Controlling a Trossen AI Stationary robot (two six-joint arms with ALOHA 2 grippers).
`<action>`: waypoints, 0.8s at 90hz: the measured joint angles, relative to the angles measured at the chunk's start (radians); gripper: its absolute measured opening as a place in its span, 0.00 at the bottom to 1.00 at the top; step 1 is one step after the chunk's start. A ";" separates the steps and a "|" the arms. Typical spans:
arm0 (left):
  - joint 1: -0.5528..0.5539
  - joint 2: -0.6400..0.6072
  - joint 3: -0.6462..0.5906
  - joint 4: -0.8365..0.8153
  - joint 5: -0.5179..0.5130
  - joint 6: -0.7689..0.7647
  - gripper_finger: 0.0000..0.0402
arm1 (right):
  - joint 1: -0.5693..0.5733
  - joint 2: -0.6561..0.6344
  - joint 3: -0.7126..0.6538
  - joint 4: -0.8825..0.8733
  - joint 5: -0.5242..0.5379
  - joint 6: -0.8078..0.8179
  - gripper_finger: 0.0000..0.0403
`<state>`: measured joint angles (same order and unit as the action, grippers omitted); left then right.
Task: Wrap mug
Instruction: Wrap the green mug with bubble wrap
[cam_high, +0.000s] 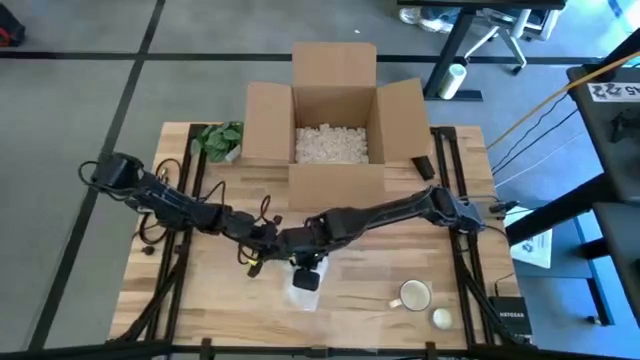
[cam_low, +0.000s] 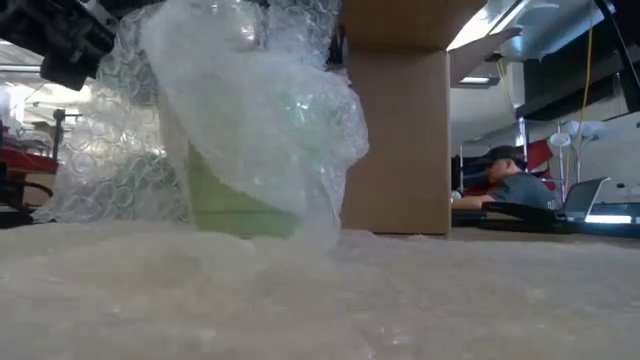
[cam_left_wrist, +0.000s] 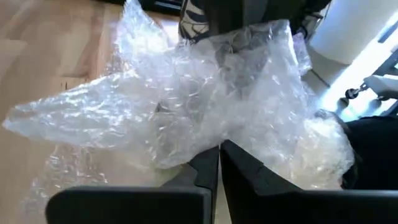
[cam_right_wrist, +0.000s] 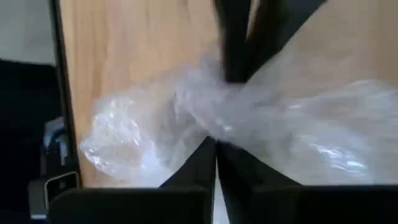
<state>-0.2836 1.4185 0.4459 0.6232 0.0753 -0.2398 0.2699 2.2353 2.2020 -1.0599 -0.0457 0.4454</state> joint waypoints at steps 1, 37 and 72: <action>0.000 0.001 0.001 0.000 0.000 0.000 0.00 | 0.001 0.000 0.007 -0.006 0.011 -0.002 0.00; -0.001 0.006 0.027 -0.008 0.000 0.008 0.00 | 0.011 0.046 0.063 -0.007 0.167 -0.060 0.00; -0.016 -0.129 0.027 -0.133 -0.012 0.025 0.00 | 0.012 0.076 0.061 -0.043 0.024 0.003 0.00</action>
<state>-0.2993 1.2895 0.4728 0.4906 0.0628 -0.2147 0.2821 2.3108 2.2627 -1.1033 -0.0217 0.4484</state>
